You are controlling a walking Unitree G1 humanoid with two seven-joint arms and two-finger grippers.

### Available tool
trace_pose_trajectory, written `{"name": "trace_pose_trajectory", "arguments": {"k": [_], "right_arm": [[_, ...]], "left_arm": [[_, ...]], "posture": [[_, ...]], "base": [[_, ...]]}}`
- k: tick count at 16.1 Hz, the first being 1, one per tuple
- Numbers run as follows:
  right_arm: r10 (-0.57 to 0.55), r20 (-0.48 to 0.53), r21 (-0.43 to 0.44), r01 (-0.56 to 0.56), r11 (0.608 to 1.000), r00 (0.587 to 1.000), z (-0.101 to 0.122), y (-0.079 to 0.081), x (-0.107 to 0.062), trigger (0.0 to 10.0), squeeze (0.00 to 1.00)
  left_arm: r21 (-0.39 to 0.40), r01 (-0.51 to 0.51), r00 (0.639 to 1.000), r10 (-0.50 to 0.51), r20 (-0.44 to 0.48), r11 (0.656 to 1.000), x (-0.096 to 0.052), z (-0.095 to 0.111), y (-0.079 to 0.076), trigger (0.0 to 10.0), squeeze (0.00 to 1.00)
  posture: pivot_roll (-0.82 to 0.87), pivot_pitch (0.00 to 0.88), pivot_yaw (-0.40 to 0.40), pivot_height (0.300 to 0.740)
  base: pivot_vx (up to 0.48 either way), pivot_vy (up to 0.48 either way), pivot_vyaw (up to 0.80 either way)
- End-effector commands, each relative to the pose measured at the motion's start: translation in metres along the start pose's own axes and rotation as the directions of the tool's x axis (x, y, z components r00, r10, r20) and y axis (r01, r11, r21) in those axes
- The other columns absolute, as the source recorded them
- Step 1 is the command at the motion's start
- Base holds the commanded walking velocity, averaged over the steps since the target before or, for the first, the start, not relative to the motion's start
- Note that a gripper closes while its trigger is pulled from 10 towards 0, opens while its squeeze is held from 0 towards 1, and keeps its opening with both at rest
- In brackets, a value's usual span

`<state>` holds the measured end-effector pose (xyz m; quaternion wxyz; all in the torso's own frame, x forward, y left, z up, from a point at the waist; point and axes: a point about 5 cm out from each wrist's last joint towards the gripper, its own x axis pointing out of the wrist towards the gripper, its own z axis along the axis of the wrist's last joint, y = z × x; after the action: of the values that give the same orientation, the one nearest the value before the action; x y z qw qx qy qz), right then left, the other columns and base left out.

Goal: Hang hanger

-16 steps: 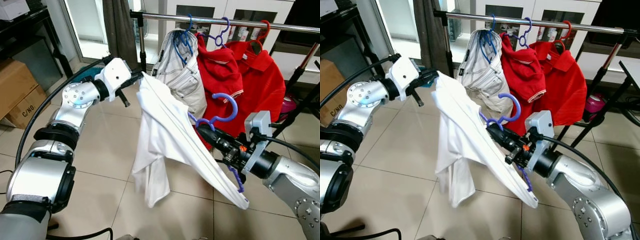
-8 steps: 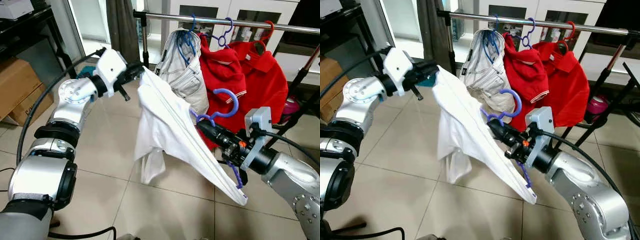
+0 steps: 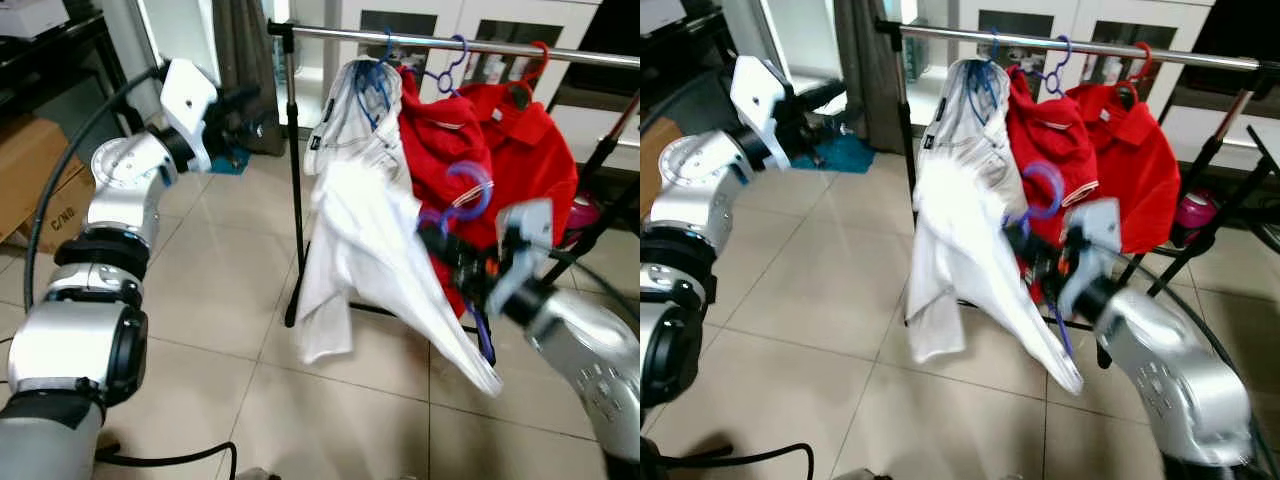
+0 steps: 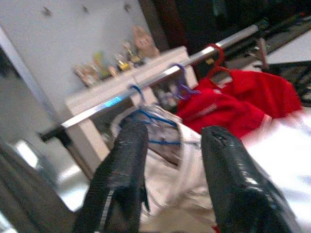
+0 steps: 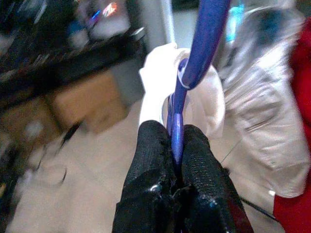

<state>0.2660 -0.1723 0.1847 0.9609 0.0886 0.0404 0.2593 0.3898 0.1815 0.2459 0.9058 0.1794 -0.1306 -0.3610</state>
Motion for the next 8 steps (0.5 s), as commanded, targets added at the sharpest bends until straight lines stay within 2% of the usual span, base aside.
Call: {"name": "trace_pose_trajectory", "arguments": {"k": [1,2,3,4,6,7,8], "right_arm": [[-0.091,0.058,0.033,0.089,0.995,0.994,0.012,-0.01,0.002,10.0,0.0],[-0.14,0.083,0.096,0.132,0.987,0.987,0.014,-0.014,0.006,10.0,0.0],[-0.166,0.101,0.146,0.15,0.978,0.981,0.016,-0.016,0.009,10.0,0.0],[-0.201,0.127,0.229,0.168,0.959,0.971,0.02,-0.018,0.015,10.0,0.0],[-0.21,0.167,0.336,0.145,0.931,0.963,0.029,-0.017,0.022,10.0,0.0],[-0.205,0.181,0.358,0.129,0.925,0.962,0.032,-0.015,0.024,10.0,0.0],[-0.195,0.199,0.388,0.105,0.916,0.96,0.038,-0.013,0.027,10.0,0.0]], "left_arm": [[-0.04,0.099,0.993,-0.102,-0.066,0.994,0.002,-0.017,-0.019,10.0,1.0],[-0.093,0.176,0.978,-0.184,-0.095,0.98,0.002,-0.033,-0.039,10.0,1.0],[-0.147,0.193,0.974,-0.207,-0.088,0.97,0.004,-0.042,-0.053,10.0,1.0],[-0.239,0.213,0.969,-0.236,-0.072,0.947,0.006,-0.055,-0.076,10.0,1.0],[-0.423,0.16,0.972,-0.217,-0.089,0.892,0.007,-0.076,-0.105,10.0,1.0],[-0.484,0.119,0.975,-0.193,-0.106,0.867,0.008,-0.082,-0.111,10.0,1.0],[-0.569,0.062,0.98,-0.159,-0.122,0.82,0.009,-0.09,-0.12,10.0,0.95]], "posture": [[-0.26,0.0,0.065,0.74],[-0.26,0.0,0.064,0.74],[-0.26,0.0,0.063,0.74],[-0.26,0.0,0.058,0.74],[-0.27,0.0,0.046,0.74],[-0.27,0.0,0.043,0.74],[-0.27,0.0,0.04,0.74]], "base": [[0.0,0.0,0.0],[0.0,0.0,0.0],[0.0,0.0,0.0],[0.0,0.0,0.0],[0.0,0.0,0.0],[0.0,0.0,0.0],[0.0,0.0,0.0]]}}
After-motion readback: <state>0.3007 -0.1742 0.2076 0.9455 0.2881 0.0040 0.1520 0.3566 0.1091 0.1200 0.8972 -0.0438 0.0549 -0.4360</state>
